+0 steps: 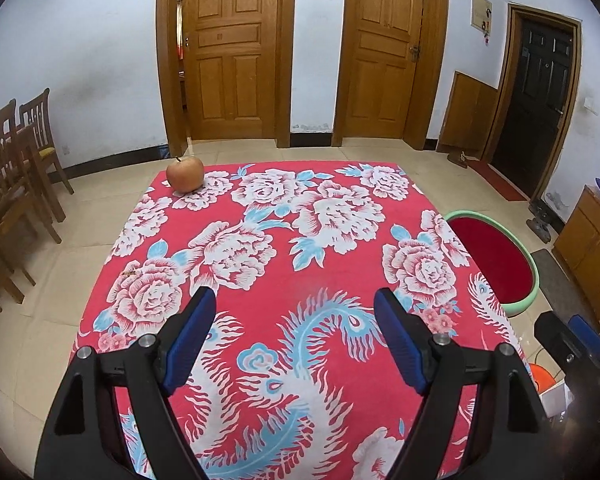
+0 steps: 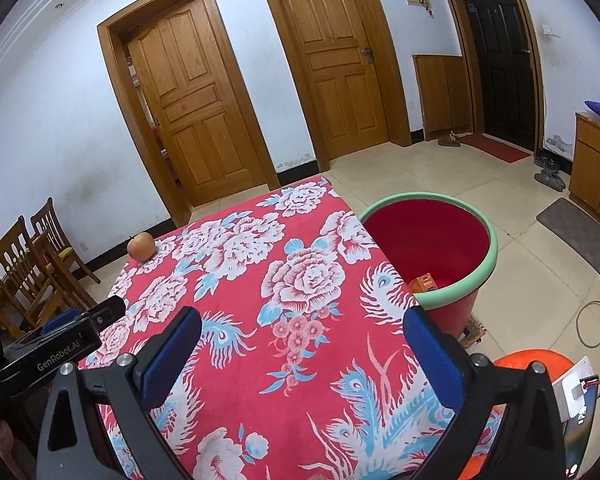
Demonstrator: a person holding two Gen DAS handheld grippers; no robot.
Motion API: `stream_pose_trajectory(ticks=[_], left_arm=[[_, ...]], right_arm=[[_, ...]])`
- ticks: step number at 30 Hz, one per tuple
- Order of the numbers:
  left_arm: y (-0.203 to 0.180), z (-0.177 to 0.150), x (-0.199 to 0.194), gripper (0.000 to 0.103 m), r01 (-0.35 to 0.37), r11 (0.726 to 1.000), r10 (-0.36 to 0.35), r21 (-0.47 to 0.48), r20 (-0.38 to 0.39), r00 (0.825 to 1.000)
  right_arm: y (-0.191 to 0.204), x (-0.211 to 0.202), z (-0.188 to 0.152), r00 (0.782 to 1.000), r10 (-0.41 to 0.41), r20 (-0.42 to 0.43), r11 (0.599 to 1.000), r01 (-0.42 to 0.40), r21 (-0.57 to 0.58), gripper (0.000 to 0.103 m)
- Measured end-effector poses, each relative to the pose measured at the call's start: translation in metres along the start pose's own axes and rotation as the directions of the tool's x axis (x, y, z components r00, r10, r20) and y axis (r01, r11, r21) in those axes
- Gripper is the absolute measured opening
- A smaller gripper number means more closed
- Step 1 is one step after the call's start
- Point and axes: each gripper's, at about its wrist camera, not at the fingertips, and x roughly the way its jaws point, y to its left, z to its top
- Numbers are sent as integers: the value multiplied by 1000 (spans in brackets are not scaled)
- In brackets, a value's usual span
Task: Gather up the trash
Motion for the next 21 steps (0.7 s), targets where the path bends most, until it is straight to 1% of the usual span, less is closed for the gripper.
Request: stream_pose_trajectory(ticks=[21], left_arm=[[1,0,0,81,3,1000,-3,-4,-3,1000]], right_arm=[[-1,0,1,1000,1,0,1000,-1,0,103]])
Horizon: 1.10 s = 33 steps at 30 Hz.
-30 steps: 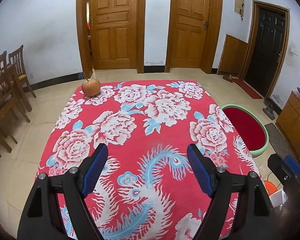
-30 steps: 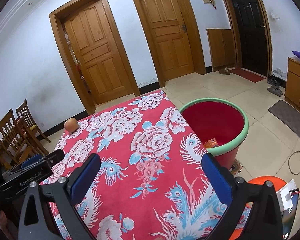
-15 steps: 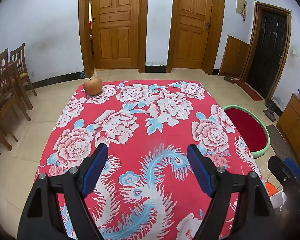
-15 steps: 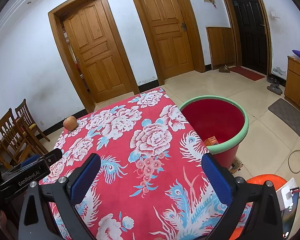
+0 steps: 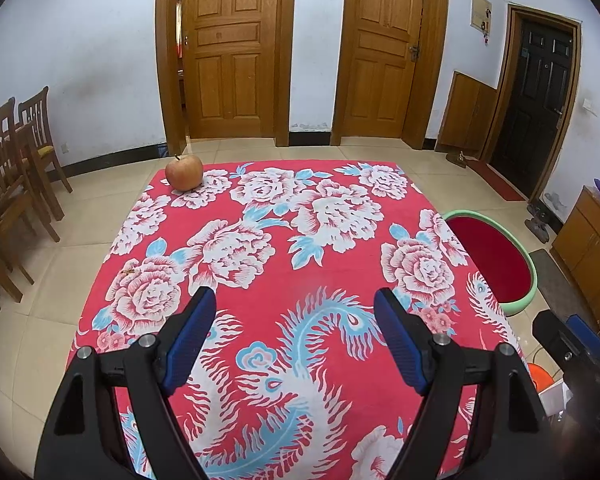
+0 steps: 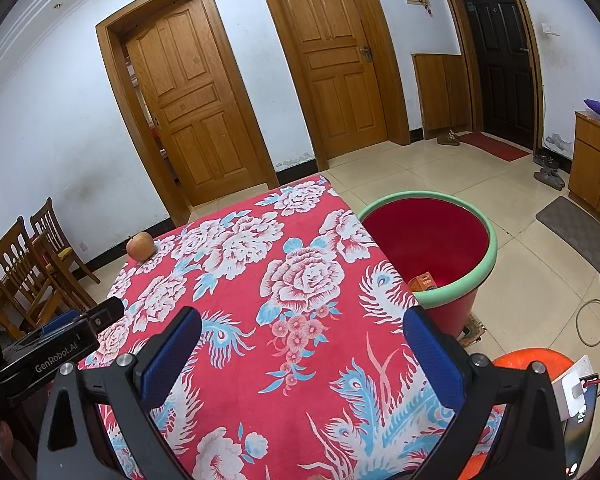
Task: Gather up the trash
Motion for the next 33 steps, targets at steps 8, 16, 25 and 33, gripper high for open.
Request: stream_pose_trajectory(ticks=[8,16,25,33], left_arm=[[0,0,0,81,-1,1000,1,1,-2,1000],[0,0,0,81,0,1000,0,0,-2,1000],[-1,0,0,81,0,1000,0,-1,-1,1000],[-1,0,0,81,1,1000,-1,0,-1,1000]], right_arm=[[0,0,0,1000,0,-1,1000,0,0,103],[0,0,-1,1000,-1,-1,1000,1,2,103],[-2,0,1,1000,0,-1,1000,0,1,103],[-2,-1,1,1000,1,-1,1000,-1,2,103]])
